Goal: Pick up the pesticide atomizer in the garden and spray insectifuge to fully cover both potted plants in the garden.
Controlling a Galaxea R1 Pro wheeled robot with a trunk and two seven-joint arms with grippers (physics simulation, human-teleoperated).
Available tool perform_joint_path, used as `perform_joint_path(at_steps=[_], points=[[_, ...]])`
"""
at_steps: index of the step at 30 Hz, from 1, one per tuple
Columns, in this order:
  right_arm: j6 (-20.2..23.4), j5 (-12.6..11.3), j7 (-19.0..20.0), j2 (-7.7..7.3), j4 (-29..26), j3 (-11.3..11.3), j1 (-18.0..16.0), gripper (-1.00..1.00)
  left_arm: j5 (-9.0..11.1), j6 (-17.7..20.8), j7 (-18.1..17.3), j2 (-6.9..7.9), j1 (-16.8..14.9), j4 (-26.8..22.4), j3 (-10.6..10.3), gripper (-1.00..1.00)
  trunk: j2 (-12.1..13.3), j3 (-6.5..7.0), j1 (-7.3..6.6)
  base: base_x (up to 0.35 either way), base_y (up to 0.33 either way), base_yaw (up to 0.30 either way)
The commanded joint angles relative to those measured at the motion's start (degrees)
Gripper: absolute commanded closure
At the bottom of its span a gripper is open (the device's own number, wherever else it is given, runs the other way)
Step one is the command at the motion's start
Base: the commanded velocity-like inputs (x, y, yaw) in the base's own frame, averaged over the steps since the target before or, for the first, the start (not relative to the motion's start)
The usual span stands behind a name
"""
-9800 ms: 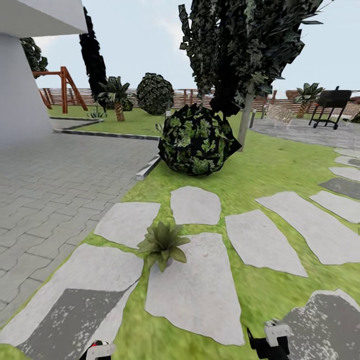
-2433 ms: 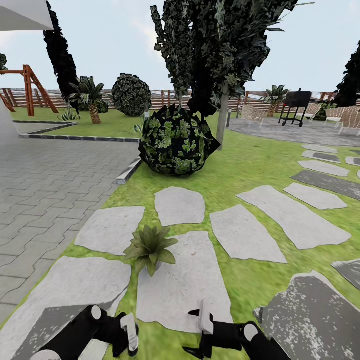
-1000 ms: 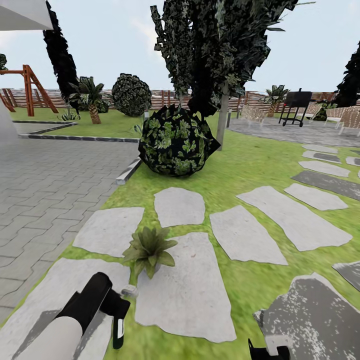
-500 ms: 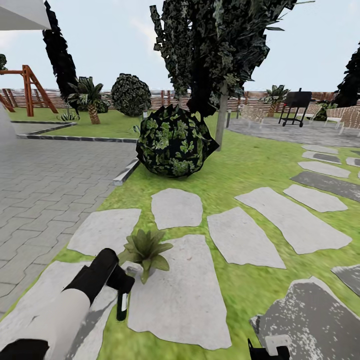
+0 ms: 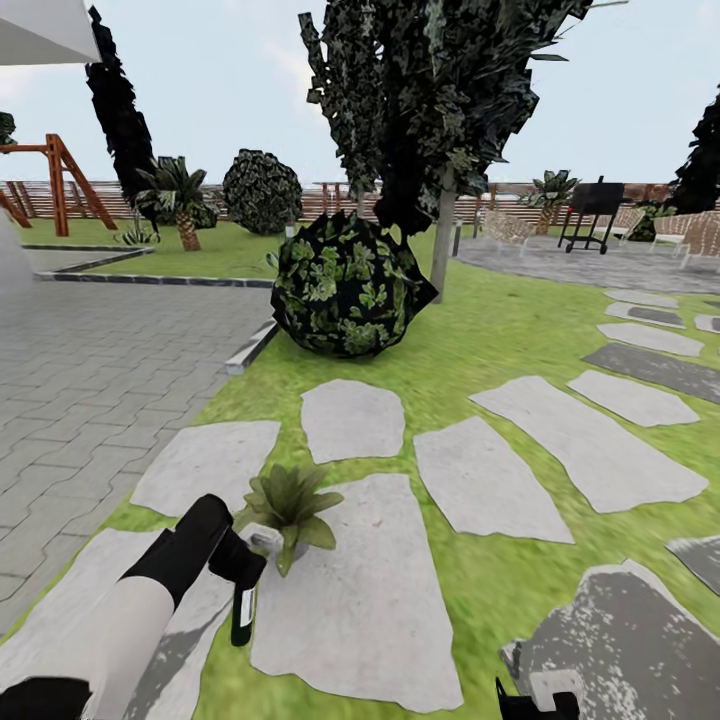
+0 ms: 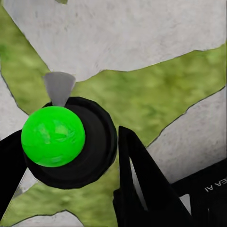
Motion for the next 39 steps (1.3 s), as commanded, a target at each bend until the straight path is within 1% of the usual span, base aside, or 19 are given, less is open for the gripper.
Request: perform_joint_path(at_steps=[1, 6, 10, 17, 23, 28, 33, 34, 35, 36, 37, 38, 39], points=[[-0.13, 0.6, -0.35, 0.01, 0.05, -0.23, -0.04, -1.0, -0.6, 0.07, -0.61, 0.01, -0.06, -0.09, -0.18, 1.0, -0.02, -0.06, 0.02, 0.275, -0.119, 0.0], [-0.13, 0.65, -0.35, 0.01, 0.05, -0.23, -0.04, -1.0, -0.61, 0.09, -0.61, -0.17, -0.02, -0.09, -0.18, 1.0, -0.02, -0.06, 0.02, 0.233, -0.173, 0.0], [-0.13, 0.66, -0.32, 0.01, 0.07, -0.23, -0.04, -1.0, -0.43, 0.2, -0.74, -0.33, 0.05, 0.25, -0.32, 1.0, -0.02, -0.06, 0.02, 0.049, -0.187, 0.0], [-0.12, 0.68, -0.26, 0.01, 0.13, -0.23, -0.04, -1.0, -0.25, 0.19, -1.13, -0.1, 0.3, 0.98, -0.31, 1.0, -0.02, -0.06, 0.02, 0.003, -0.015, 0.0], [-0.09, 0.68, -0.26, 0.09, 0.14, -0.23, -0.04, -1.0, -0.28, 0.01, -0.85, -0.53, 0.37, 3.21, 0.35, 1.0, -0.02, -0.06, 0.02, 0.0, 0.0, 0.0], [-0.06, 0.68, -0.26, 0.43, 0.14, -0.23, -0.04, -1.0, -0.33, 0.15, -0.65, -0.16, -0.06, 2.94, 0.61, 1.0, -0.02, -0.06, 0.02, 0.0, 0.0, 0.0], [-0.05, 0.68, -0.26, 0.44, 0.14, -0.23, -0.04, -1.0, -0.43, 0.63, -0.39, 0.09, -0.76, 2.71, 0.73, 1.0, -0.02, -0.06, 0.02, 0.0, 0.0, 0.0], [-0.05, 0.68, -0.26, 0.46, 0.14, -0.23, -0.04, -1.0, -0.46, 0.64, -0.22, 0.18, -0.68, 2.78, 1.11, 1.0, -0.02, -0.06, 0.02, 0.0, 0.0, 0.0], [-0.04, 0.68, -0.26, 0.5, 0.14, -0.23, -0.04, -1.0, -0.48, 0.65, 0.29, 0.24, -0.43, 2.96, 2.32, 1.0, -0.02, -0.06, 0.02, 0.0, 0.0, 0.0], [-0.04, 0.68, -0.26, 0.51, 0.14, -0.23, -0.04, -1.0, -0.56, 0.65, 1.29, 0.21, -0.12, 3.03, 4.06, 1.0, -0.02, -0.06, 0.02, 0.0, 0.0, 0.0], [-0.04, 0.68, -0.26, 0.52, 0.14, -0.23, -0.04, -1.0, -0.6, 0.65, 2.26, 0.19, 0.02, 3.04, 5.17, 1.0, -0.02, -0.06, 0.02, 0.0, 0.0, 0.0], [-0.04, 0.68, -0.26, 0.53, 0.14, -0.23, -0.04, -1.0, -0.64, 0.64, 3.94, 0.18, 0.1, 3.15, 6.38, 1.0, -0.02, -0.06, 0.02, 0.0, 0.0, 0.0], [-0.04, 0.68, -0.26, 0.53, 0.14, -0.23, -0.04, -1.0, -0.54, 0.59, 5.61, 0.17, 0.18, 3.24, 7.07, 1.0, -0.02, -0.06, 0.02, 0.0, 0.0, 0.0]])
